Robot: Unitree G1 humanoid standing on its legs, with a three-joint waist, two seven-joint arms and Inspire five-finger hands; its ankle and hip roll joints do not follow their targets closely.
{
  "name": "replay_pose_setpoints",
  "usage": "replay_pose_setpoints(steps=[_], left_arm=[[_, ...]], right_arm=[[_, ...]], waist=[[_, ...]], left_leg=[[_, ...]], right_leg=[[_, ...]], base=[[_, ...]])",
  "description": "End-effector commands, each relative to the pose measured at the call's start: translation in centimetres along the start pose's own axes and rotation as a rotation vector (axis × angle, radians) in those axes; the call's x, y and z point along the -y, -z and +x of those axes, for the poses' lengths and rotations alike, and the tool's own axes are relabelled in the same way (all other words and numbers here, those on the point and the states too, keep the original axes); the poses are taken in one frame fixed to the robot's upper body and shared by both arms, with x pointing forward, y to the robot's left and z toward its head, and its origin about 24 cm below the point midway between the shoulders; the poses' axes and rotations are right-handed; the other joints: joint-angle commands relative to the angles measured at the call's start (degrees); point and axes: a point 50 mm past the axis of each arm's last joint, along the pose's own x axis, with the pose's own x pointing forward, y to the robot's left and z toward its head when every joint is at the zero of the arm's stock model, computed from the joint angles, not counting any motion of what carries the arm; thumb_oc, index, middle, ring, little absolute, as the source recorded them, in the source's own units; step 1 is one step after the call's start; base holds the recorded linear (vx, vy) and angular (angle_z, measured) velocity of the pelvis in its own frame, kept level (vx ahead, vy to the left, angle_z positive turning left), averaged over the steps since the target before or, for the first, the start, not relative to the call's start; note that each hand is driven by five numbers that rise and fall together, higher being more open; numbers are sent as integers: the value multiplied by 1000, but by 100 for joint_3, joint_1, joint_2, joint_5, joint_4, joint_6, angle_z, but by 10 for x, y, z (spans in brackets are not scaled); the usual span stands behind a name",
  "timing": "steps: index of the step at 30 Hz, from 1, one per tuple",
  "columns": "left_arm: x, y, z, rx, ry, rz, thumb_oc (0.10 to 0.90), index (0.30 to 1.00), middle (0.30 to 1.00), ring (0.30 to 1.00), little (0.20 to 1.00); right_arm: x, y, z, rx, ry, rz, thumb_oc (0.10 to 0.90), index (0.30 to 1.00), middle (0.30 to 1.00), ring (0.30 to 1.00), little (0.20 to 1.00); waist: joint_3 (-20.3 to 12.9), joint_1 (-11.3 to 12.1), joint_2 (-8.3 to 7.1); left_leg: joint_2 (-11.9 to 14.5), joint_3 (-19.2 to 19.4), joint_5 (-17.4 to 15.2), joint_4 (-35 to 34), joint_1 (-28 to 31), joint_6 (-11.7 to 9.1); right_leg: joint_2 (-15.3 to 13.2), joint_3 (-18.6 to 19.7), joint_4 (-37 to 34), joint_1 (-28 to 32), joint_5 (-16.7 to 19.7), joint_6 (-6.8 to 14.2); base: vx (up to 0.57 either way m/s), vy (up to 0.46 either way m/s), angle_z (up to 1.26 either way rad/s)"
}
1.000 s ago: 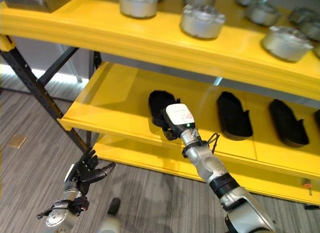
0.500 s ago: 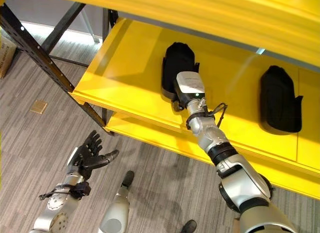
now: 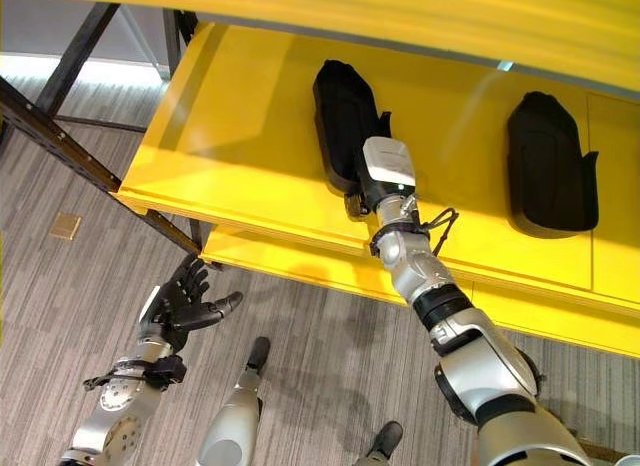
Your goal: Move parts from the plastic box to the shelf.
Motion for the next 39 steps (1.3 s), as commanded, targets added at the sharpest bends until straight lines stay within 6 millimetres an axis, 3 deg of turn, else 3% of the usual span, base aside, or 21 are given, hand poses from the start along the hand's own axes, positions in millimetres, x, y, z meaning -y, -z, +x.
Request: replay_pose_setpoints(steps=[1, 7, 39], left_arm=[[13, -37, 3, 212, 52, -45, 900, 1000, 1000, 1000, 1000], [12, -36, 2, 211, 48, -47, 900, 1000, 1000, 1000, 1000], [12, -39, 1, 227, 30, -46, 900, 1000, 1000, 1000, 1000]], right_arm=[[40, -14, 14, 64, 182, 45, 400, 300, 300, 300, 300], [31, -7, 8, 32, 169, 61, 400, 300, 300, 300, 300], [35, 2, 0, -77, 334, 183, 400, 300, 300, 300, 300]], waist=[[-95, -100, 0], [-85, -189, 26], [-34, -306, 106]], left_leg=[[-33, 573, -324, 45, 377, 465], [-12, 629, -322, 6, 424, 447], [-40, 764, -359, -50, 502, 498]], right_leg=[[-98, 345, 504, -321, 499, -253], [-98, 407, 481, -341, 498, -254], [-125, 554, 475, -421, 528, -241]], base=[[0, 0, 0], [-2, -1, -2], [0, -1, -2]])
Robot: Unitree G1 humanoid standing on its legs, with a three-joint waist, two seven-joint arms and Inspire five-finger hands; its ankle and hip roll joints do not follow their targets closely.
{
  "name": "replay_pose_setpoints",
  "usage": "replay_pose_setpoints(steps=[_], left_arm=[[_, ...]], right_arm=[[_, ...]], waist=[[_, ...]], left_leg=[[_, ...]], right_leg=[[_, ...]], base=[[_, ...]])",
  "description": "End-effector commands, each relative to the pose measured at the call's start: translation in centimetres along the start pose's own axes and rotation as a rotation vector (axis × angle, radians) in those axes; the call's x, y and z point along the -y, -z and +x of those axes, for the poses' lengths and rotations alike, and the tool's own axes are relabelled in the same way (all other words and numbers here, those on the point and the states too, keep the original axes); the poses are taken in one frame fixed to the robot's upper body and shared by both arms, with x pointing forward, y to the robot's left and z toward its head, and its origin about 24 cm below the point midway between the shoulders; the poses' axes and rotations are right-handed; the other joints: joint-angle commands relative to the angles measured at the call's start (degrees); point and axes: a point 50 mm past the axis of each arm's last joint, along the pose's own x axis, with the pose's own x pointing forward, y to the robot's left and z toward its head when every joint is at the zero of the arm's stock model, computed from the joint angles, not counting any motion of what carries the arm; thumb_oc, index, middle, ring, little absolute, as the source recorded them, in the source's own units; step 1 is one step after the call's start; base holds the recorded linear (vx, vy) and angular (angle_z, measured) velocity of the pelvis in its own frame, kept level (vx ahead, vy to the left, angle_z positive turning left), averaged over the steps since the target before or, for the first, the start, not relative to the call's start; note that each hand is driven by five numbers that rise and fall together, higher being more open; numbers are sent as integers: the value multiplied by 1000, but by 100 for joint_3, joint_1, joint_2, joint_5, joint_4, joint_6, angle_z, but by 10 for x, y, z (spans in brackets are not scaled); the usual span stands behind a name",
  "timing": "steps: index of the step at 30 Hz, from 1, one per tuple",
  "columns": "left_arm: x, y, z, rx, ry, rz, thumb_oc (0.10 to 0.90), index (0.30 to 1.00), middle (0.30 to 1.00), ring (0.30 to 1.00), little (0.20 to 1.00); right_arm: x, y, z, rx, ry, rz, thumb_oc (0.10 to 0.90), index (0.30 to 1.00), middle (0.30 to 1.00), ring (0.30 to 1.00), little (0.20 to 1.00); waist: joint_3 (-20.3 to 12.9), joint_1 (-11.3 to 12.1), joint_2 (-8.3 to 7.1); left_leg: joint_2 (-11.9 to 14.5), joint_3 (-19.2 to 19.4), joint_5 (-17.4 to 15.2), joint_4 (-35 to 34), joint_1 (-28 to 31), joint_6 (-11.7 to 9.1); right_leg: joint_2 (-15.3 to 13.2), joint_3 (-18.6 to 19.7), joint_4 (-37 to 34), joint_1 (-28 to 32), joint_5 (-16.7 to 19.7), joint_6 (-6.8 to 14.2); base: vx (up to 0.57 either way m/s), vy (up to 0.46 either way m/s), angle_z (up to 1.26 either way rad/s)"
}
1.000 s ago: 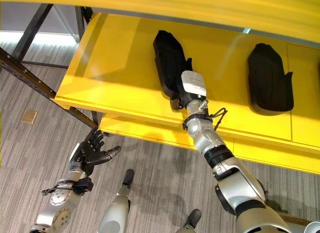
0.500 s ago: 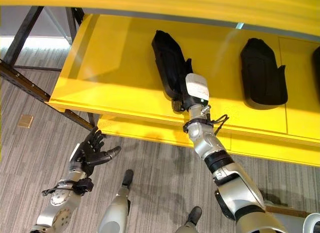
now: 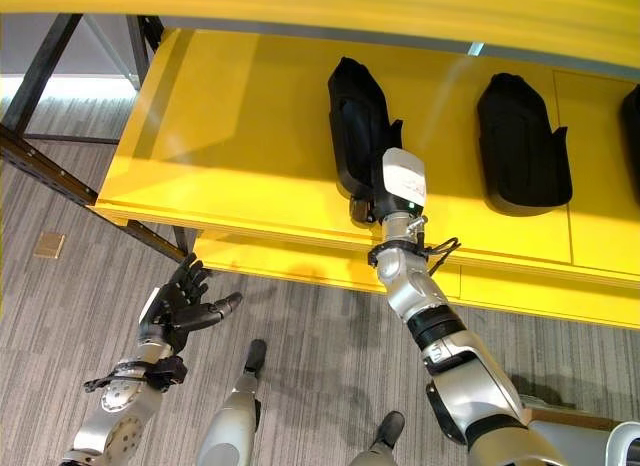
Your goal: Move parts from the plastic box to the shelf.
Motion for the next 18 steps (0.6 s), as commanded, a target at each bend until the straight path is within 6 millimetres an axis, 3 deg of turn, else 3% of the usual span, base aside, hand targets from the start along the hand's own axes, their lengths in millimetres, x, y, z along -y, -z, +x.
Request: replay_pose_setpoints(steps=[1, 18], left_arm=[[13, -41, 2, 235, 51, -46, 900, 1000, 1000, 1000, 1000], [10, -40, 1, 231, 47, -42, 900, 1000, 1000, 1000, 1000]], right_arm=[[41, -17, 22, 56, 201, 53, 400, 300, 300, 300, 300], [39, -32, 26, 124, 161, 26, 400, 300, 300, 300, 300]], waist=[[-58, -42, 60], [-75, 38, -24]], left_leg=[[-72, 562, -352, -66, 461, 490], [-100, 538, -342, -120, 488, 509]], right_leg=[[-89, 308, 473, -282, 460, -231], [-96, 288, 441, -258, 510, -215]], base=[[0, 0, 0], [0, 0, 0]])
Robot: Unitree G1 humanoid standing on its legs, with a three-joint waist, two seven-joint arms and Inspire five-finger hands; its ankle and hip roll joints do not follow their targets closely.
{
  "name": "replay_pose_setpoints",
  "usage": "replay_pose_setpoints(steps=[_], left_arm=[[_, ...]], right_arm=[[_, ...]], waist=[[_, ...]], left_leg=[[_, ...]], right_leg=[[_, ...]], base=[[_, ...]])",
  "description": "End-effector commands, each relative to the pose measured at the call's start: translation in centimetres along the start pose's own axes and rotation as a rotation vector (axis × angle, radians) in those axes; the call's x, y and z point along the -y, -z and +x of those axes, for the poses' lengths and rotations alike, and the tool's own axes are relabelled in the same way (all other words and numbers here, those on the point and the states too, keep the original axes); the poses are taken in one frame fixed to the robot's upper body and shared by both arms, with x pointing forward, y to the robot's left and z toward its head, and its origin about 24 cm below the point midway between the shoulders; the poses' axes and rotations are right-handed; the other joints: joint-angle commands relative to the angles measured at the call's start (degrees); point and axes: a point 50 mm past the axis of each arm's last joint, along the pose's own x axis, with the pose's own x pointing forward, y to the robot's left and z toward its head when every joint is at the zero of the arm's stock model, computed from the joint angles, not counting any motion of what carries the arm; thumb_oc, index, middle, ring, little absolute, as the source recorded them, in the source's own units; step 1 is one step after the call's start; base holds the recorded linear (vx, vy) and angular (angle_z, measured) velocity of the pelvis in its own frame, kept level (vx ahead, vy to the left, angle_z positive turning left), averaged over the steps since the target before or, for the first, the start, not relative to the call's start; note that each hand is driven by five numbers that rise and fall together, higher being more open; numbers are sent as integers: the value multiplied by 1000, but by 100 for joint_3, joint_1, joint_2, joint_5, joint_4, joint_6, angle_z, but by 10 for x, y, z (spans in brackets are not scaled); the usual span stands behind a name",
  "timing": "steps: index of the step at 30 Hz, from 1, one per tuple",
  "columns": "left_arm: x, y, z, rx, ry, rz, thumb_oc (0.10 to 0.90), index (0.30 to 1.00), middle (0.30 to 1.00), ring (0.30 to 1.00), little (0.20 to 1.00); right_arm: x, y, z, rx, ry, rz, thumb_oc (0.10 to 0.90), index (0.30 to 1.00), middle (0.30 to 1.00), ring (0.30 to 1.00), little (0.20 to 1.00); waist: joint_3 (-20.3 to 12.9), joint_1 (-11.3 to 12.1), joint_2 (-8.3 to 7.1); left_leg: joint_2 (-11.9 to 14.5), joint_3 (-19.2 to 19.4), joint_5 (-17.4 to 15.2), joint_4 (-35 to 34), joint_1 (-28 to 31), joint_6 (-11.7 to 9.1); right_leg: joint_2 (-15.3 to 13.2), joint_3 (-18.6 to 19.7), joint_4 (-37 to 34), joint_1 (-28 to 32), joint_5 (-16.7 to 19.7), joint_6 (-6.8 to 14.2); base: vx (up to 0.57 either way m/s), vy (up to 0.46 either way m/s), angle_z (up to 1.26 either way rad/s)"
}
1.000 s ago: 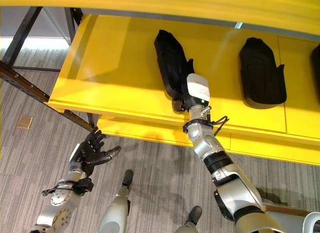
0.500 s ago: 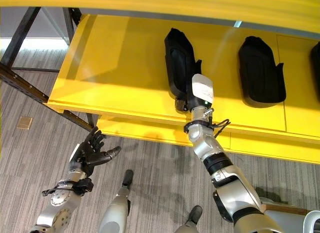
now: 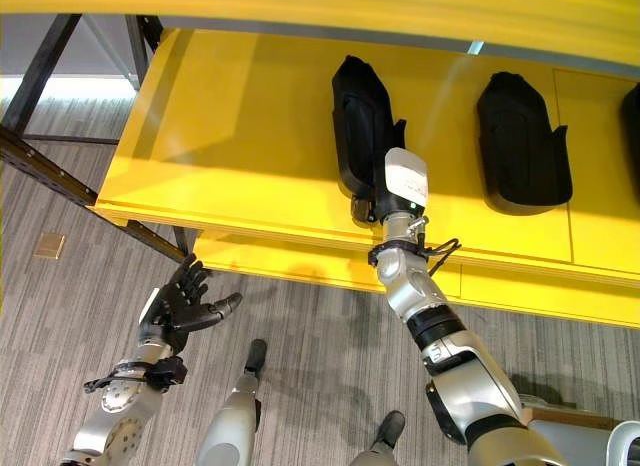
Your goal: Move parts from the plastic box to the shelf.
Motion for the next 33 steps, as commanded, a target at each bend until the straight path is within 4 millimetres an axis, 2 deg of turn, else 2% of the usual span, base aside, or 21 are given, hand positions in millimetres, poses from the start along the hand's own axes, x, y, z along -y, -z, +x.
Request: replay_pose_setpoints(steps=[1, 13, 27, 28, 29, 30, 33], left_arm=[[9, -40, 1, 232, 48, -42, 900, 1000, 1000, 1000, 1000], [8, -40, 1, 226, 48, -44, 900, 1000, 1000, 1000, 1000], [8, -39, 0, 221, 43, -46, 900, 1000, 1000, 1000, 1000], [8, -39, 0, 222, 41, -46, 900, 1000, 1000, 1000, 1000], [8, -39, 0, 221, 41, -45, 900, 1000, 1000, 1000, 1000], [7, -39, 0, 220, 40, -44, 900, 1000, 1000, 1000, 1000], [7, -38, 0, 219, 37, -44, 900, 1000, 1000, 1000, 1000]], right_arm=[[40, -33, 27, 134, 161, 32, 400, 300, 300, 300, 300], [43, -43, 36, 144, 152, 41, 400, 300, 300, 300, 300], [41, -47, 40, 146, 137, 42, 400, 300, 300, 300, 300], [41, -47, 40, 146, 137, 42, 588, 564, 564, 564, 564], [41, -47, 40, 144, 137, 45, 841, 918, 918, 918, 918], [41, -47, 40, 143, 137, 48, 900, 1000, 1000, 1000, 1000], [43, -49, 40, 146, 144, 64, 900, 1000, 1000, 1000, 1000]], waist=[[-84, 28, -35], [-115, 149, -107], [-121, 176, -147], [-119, 173, -145], [-118, 172, -146], [-115, 170, -145], [-109, 160, -146]], left_leg=[[-100, 529, -345, -128, 492, 512], [-147, 497, -345, -170, 513, 537], [-140, 502, -339, -199, 516, 544], [-139, 503, -340, -201, 517, 544], [-138, 507, -341, -202, 518, 544], [-139, 507, -342, -203, 521, 547], [-140, 519, -347, -202, 528, 548]], right_leg=[[-98, 273, 435, -249, 511, -220], [-85, 233, 404, -207, 557, -211], [-69, 236, 395, -217, 568, -218], [-69, 236, 393, -220, 572, -218], [-68, 239, 391, -220, 573, -219], [-65, 244, 390, -223, 572, -219], [-63, 250, 395, -227, 566, -222]], base=[[0, 0, 0], [0, 0, 0], [0, 0, 0], [0, 0, 0], [0, 0, 0], [0, 0, 0], [0, 0, 0]])
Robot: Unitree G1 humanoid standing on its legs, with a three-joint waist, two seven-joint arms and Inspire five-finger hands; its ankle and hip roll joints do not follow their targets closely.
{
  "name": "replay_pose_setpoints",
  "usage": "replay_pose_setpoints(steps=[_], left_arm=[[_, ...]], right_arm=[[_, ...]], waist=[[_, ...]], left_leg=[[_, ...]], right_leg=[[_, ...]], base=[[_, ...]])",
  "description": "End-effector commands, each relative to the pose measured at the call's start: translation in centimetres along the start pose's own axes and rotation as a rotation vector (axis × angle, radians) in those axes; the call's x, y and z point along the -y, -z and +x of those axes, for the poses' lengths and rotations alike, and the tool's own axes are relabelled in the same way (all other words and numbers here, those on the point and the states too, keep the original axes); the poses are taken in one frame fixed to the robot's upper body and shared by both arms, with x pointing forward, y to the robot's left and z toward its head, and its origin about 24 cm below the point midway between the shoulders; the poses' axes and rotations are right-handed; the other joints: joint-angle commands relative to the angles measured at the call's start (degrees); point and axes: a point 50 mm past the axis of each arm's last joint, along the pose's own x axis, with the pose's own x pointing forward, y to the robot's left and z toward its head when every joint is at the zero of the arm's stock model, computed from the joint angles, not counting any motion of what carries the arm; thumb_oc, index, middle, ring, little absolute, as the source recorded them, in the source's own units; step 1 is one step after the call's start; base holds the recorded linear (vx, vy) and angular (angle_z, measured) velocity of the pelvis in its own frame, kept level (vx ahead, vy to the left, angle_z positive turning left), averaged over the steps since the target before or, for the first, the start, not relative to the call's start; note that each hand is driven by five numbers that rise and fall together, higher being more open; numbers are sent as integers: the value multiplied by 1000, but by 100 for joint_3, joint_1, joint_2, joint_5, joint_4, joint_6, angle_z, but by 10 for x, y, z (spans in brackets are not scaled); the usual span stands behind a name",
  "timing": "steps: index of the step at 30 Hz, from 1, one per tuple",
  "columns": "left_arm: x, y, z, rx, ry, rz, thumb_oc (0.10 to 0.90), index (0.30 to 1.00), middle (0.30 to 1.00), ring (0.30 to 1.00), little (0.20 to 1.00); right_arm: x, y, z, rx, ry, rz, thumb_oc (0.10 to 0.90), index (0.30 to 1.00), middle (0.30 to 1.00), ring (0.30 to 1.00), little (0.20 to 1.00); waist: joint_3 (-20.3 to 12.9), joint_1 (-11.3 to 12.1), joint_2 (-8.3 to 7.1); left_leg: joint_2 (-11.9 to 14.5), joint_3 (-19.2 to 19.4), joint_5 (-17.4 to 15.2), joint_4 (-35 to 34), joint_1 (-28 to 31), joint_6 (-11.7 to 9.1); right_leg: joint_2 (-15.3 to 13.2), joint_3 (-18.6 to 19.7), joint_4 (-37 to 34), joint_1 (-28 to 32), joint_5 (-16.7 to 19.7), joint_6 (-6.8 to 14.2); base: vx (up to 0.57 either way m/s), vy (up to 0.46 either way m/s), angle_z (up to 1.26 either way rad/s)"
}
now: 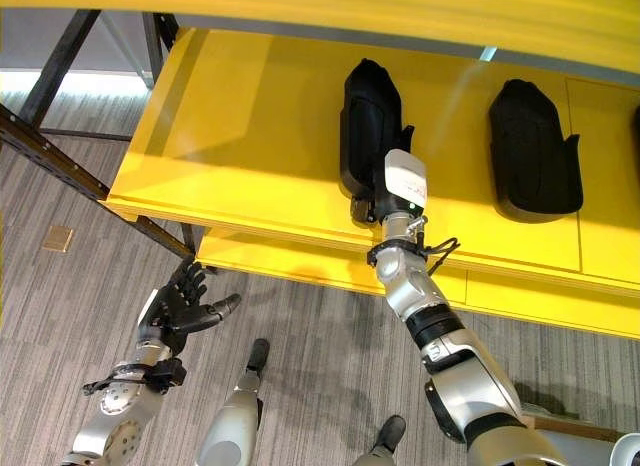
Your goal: Move parts from the plastic box to the shelf.
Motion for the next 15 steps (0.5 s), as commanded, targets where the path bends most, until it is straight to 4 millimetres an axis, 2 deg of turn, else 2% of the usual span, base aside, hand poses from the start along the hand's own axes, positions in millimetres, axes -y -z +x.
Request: replay_pose_setpoints(steps=[1, 12, 15], left_arm=[[9, -40, 2, 216, 42, -41, 900, 1000, 1000, 1000, 1000], [7, -41, 3, 223, 24, -39, 900, 1000, 1000, 1000, 1000], [4, -40, 2, 221, 1, -30, 900, 1000, 1000, 1000, 1000]], right_arm=[[45, -51, 37, 172, 163, 51, 900, 1000, 1000, 1000, 1000], [51, -61, 29, 237, 196, 110, 900, 1000, 1000, 1000, 1000], [64, -73, 21, 307, 250, 185, 900, 1000, 1000, 1000, 1000]], waist=[[-101, 9, -139], [-77, -55, -163], [-81, -113, -193]], left_leg=[[-124, 565, -354, -217, 532, 549], [-108, 607, -382, -177, 551, 557], [-96, 639, -397, -180, 587, 559]], right_leg=[[-66, 294, 402, -282, 565, -221], [-50, 336, 424, -295, 536, -233], [-53, 378, 441, -308, 534, -231]], base=[[0, 0, 0], [0, 0, 0], [0, 0, 0]])
